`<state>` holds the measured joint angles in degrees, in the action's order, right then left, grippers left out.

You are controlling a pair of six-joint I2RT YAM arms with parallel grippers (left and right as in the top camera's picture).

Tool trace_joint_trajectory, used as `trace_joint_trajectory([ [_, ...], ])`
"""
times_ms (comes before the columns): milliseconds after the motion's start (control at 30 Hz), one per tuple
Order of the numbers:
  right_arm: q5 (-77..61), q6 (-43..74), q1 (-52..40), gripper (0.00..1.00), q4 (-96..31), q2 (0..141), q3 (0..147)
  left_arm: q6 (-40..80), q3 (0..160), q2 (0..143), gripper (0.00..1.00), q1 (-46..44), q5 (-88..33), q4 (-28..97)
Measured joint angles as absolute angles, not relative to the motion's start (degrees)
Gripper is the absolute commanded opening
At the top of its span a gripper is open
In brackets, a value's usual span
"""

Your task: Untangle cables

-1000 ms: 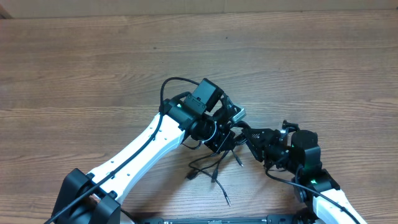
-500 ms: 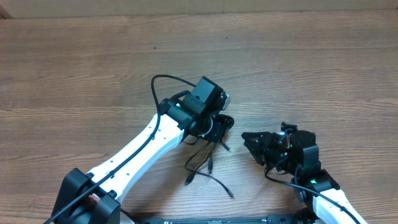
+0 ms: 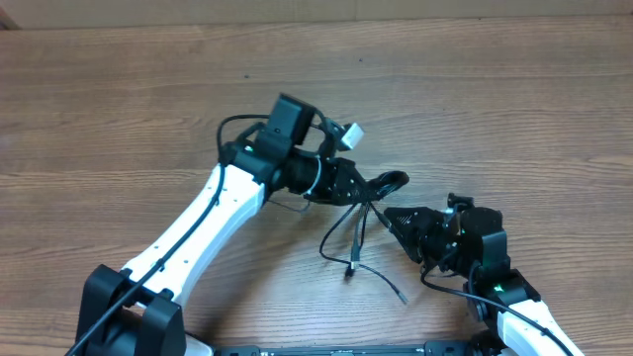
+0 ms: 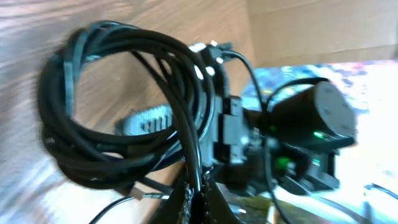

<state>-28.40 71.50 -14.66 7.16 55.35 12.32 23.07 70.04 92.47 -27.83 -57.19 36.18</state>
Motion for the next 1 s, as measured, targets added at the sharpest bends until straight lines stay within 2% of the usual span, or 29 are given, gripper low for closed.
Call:
trace_joint_trajectory([
  [67,-27.2,70.9,-14.7,0.62,11.5,55.4,12.3,23.7,70.0,92.5,0.05,-27.7,-61.3,36.1],
  [367,-23.0,63.7,-14.7,0.77,21.6,55.4,12.3,31.0,70.0,92.5,0.04,-27.7,-70.4,35.1],
  [500,-19.2,58.2,-14.7,0.80,25.9,55.4,12.3,32.3,70.0,92.5,0.04,-27.7,-75.5,35.1],
  [700,-17.9,56.1,-14.7,0.82,25.8,55.4,12.3,33.1,70.0,92.5,0.04,-27.7,-77.6,35.1],
  [767,-18.0,54.8,-14.7,0.86,25.8,55.4,12.3,33.1,70.0,92.5,0.04,-27.7,-77.8,35.1],
  [1000,-26.9,48.8,-12.3,0.85,22.7,55.0,12.3,31.5,70.0,92.5,0.04,-27.4,-74.5,33.5],
])
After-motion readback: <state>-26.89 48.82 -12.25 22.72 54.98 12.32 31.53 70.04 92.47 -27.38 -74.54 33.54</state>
